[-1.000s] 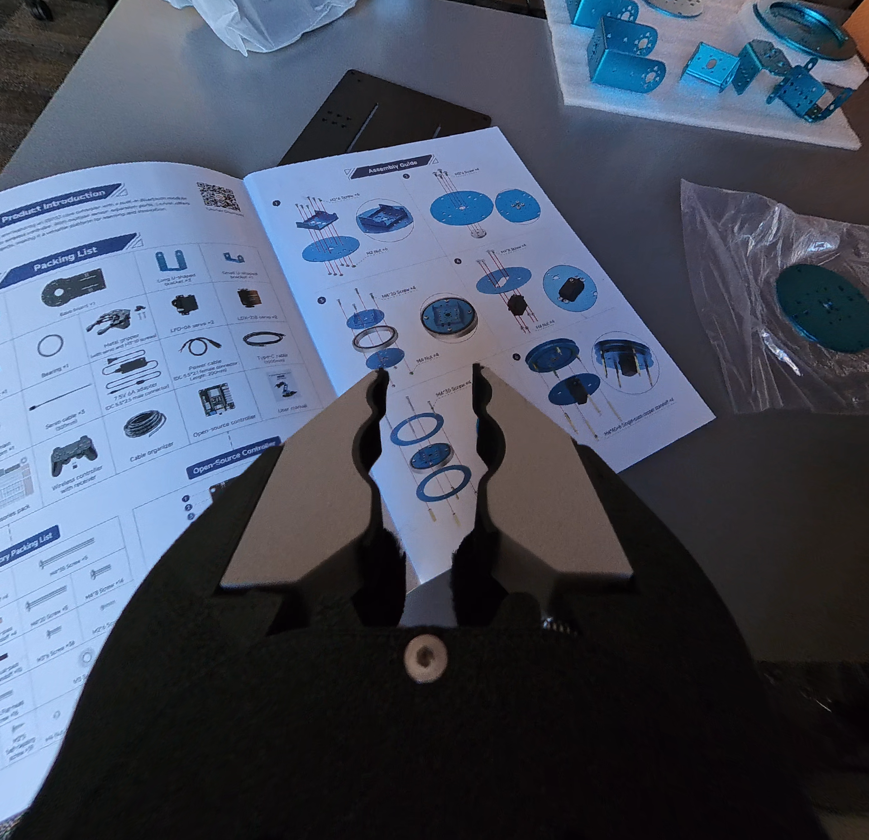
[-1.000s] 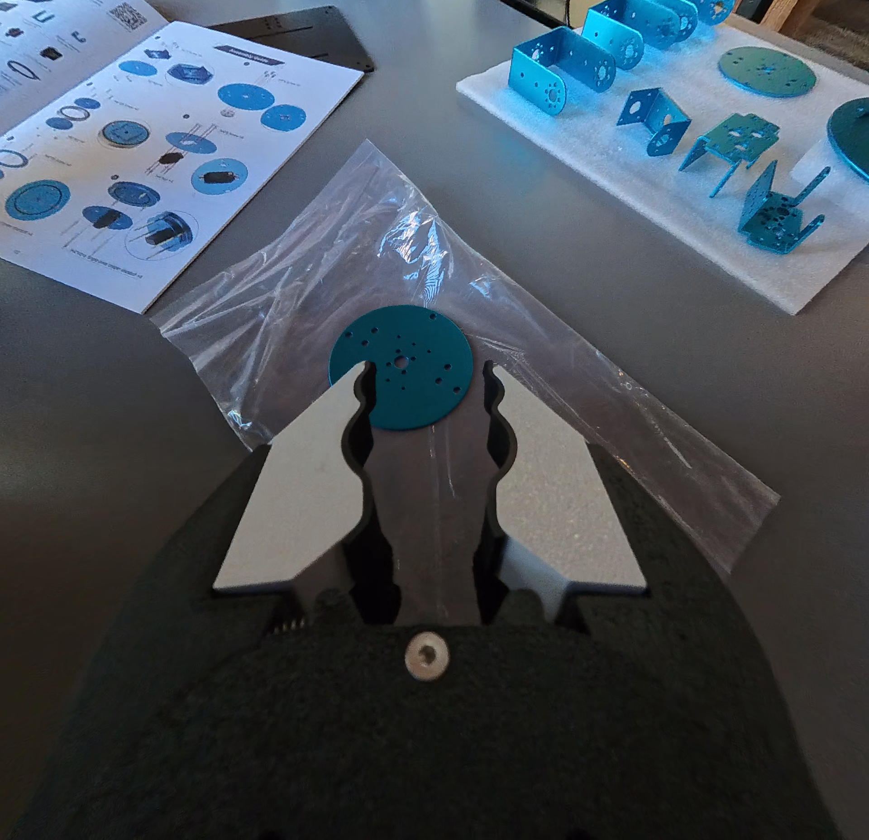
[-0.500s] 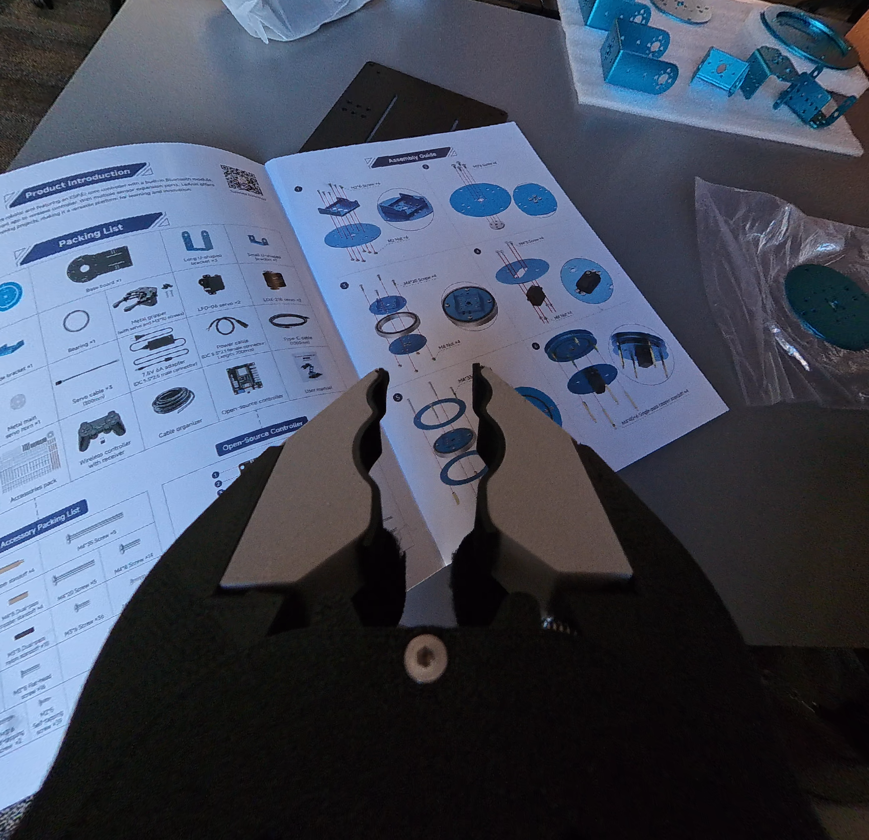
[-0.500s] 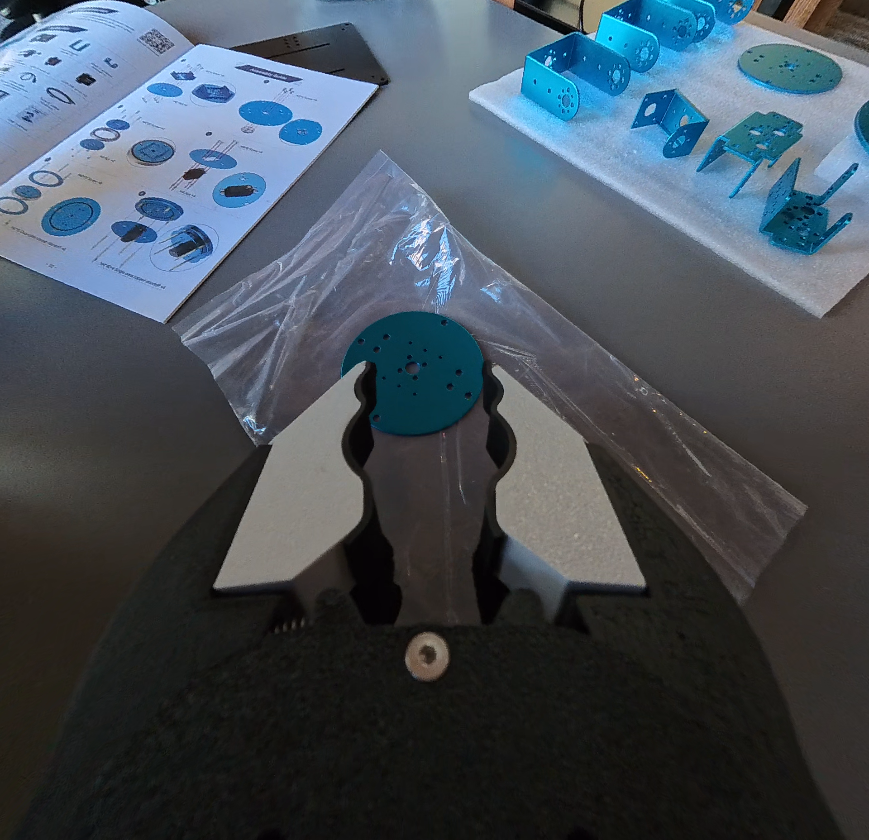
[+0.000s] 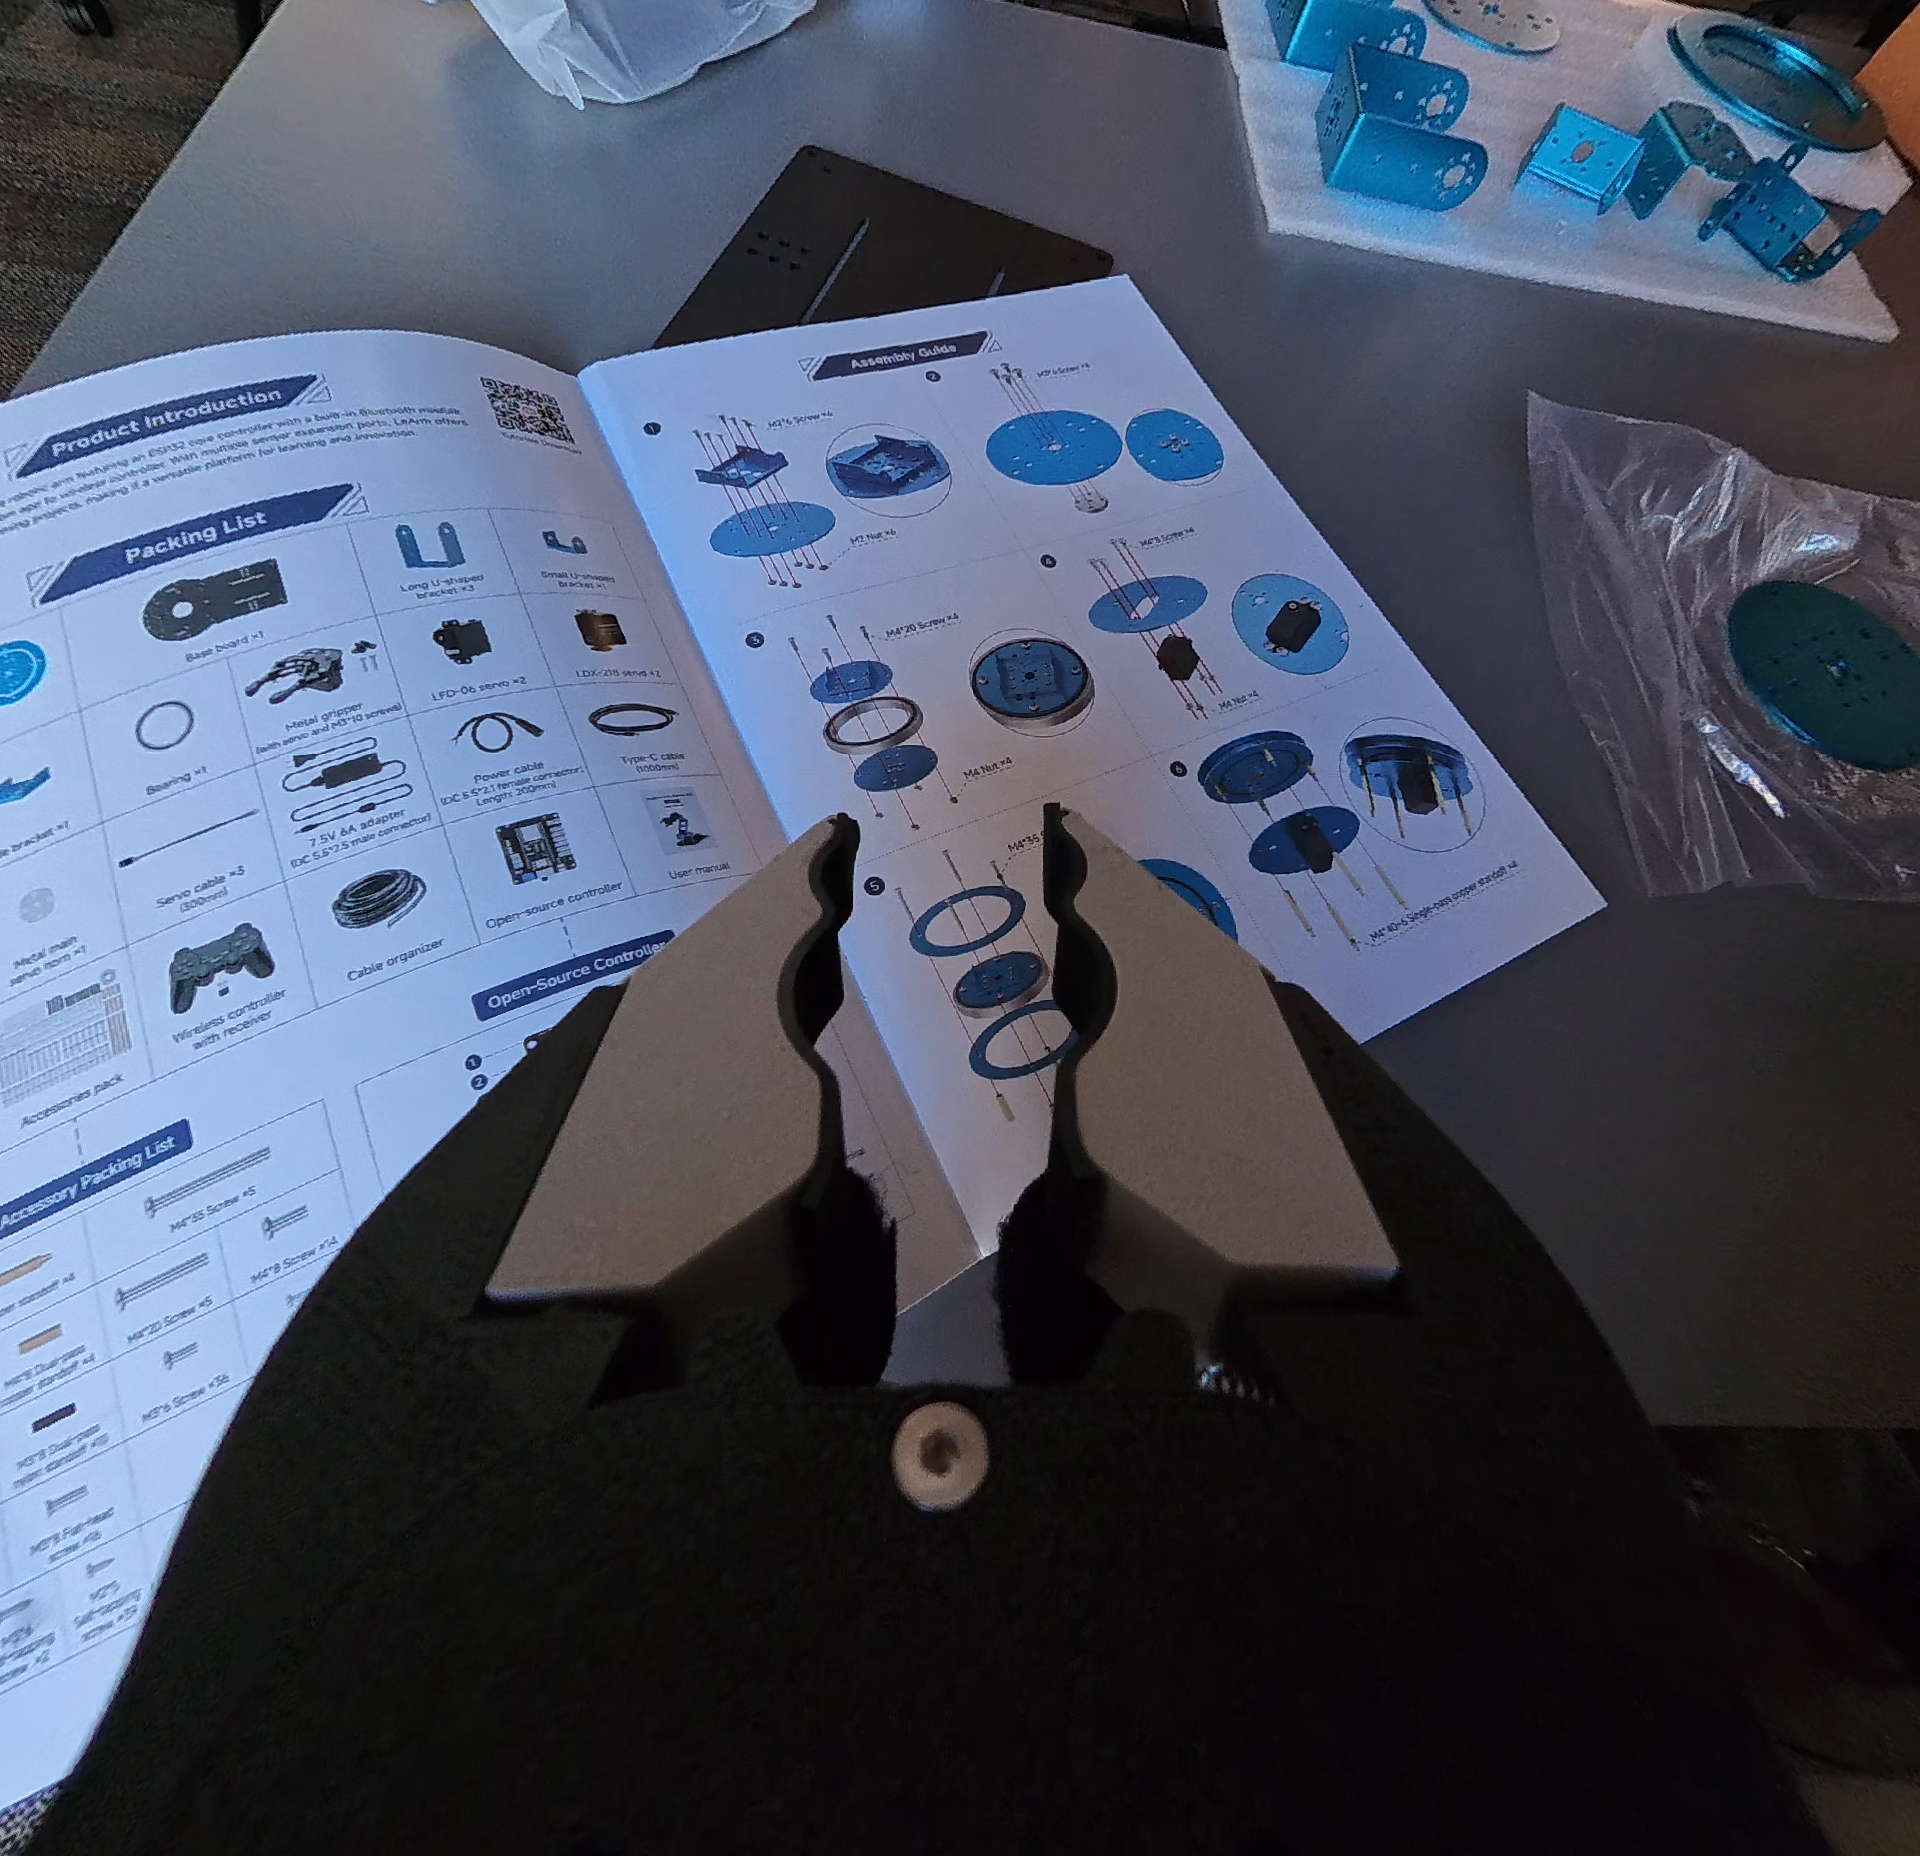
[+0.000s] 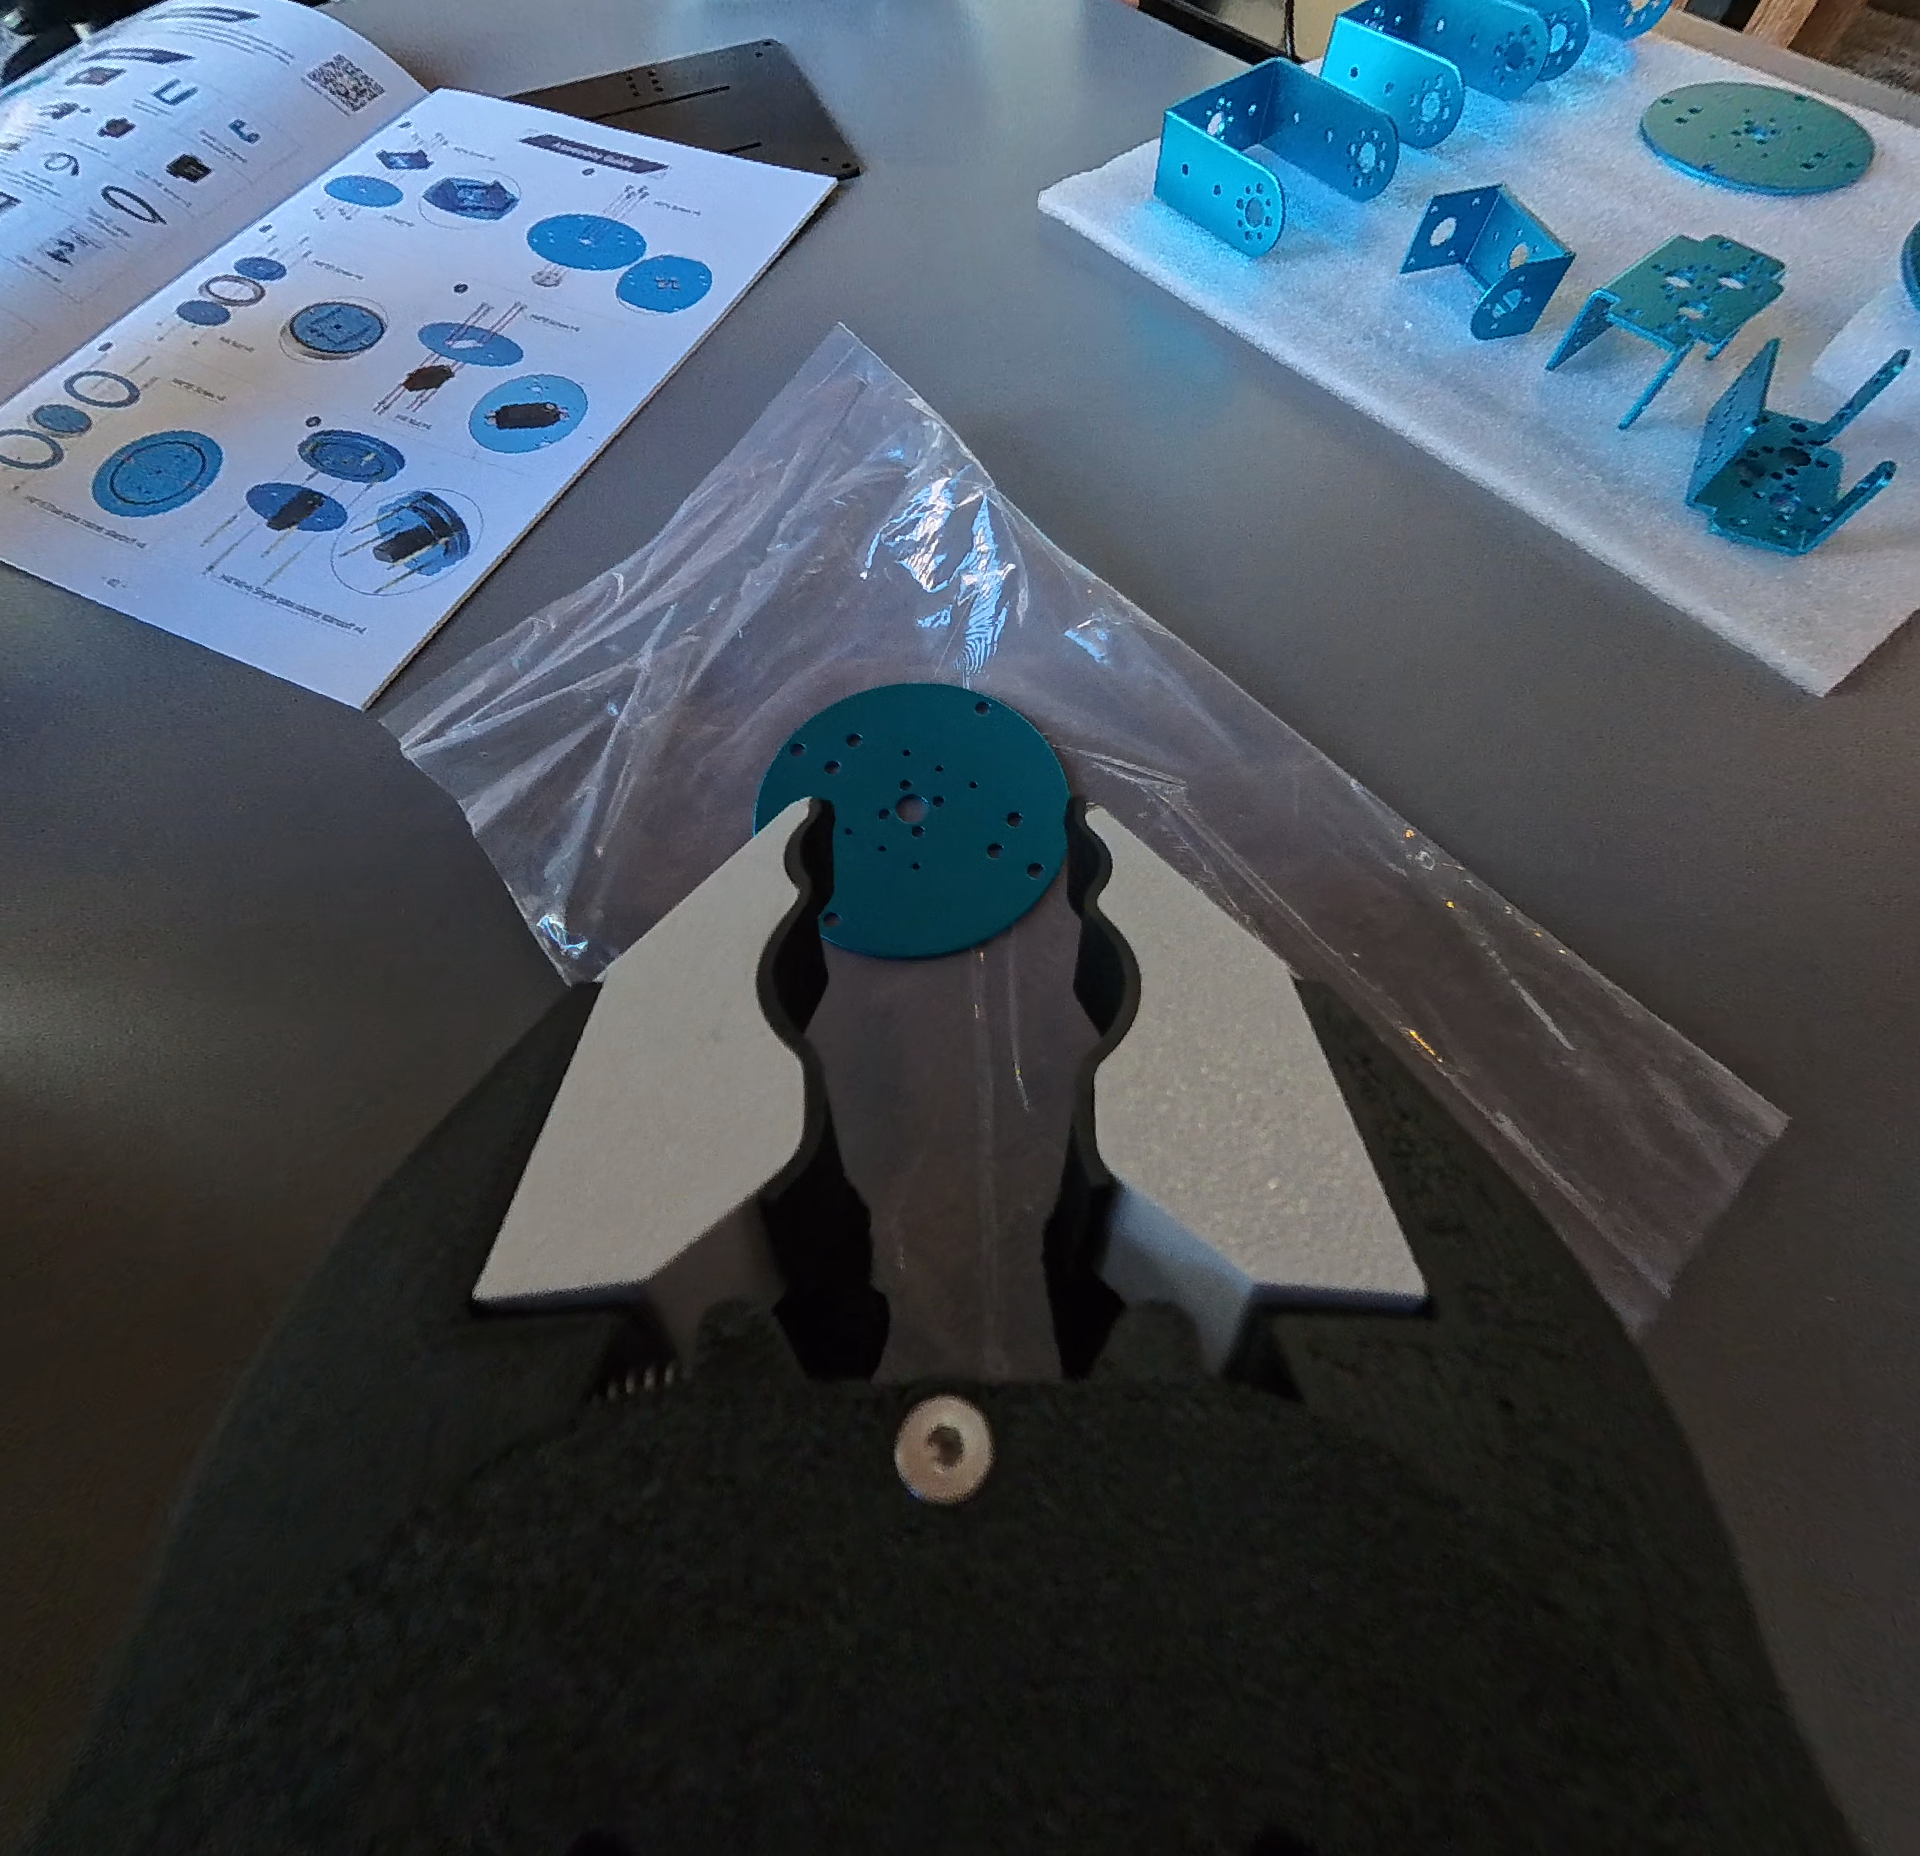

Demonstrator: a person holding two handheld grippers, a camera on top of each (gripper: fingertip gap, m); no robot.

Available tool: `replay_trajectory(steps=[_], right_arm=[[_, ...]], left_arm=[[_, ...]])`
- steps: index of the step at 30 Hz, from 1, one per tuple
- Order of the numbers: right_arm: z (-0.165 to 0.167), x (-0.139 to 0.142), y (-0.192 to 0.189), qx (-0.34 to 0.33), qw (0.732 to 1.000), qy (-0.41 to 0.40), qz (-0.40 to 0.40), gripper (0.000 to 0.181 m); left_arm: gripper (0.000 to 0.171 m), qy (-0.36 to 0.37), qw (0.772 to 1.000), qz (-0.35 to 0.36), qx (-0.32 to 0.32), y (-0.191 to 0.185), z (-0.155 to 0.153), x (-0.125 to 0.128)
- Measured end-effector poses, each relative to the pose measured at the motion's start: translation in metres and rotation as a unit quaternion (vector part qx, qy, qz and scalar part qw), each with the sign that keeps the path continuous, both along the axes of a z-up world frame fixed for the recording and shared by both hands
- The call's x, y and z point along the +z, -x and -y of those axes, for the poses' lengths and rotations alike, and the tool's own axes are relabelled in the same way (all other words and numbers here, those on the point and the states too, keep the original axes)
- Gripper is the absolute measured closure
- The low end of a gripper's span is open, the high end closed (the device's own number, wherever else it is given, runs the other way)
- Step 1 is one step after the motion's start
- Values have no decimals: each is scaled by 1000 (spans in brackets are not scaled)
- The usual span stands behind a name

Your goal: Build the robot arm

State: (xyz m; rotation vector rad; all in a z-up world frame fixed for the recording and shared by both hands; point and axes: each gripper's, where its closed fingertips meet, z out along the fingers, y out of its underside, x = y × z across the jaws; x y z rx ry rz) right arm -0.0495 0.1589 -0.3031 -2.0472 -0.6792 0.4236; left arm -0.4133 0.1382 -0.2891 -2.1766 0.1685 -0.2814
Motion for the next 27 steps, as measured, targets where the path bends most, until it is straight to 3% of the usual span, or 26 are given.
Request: replay_trajectory(steps=[8,11,17,22,27], right_arm=[[4,-3,5,23,1000,10,-3,135],[12,-8,14,67,996,49,-21,125],[10,-30,15,92,991,76,55,103],[1,-45,8,89,988,67,104,105],[-4,-45,10,87,991,53,82,107]], left_arm=[[137,0,999,22,-44,-27,-1,4],[137,8,988,51,-146,-83,2,9],[137,17,942,66,-330,-211,-2,14],[136,71,908,62,-407,-293,-27,4],[127,142,890,9,-433,-331,-42,-34]])
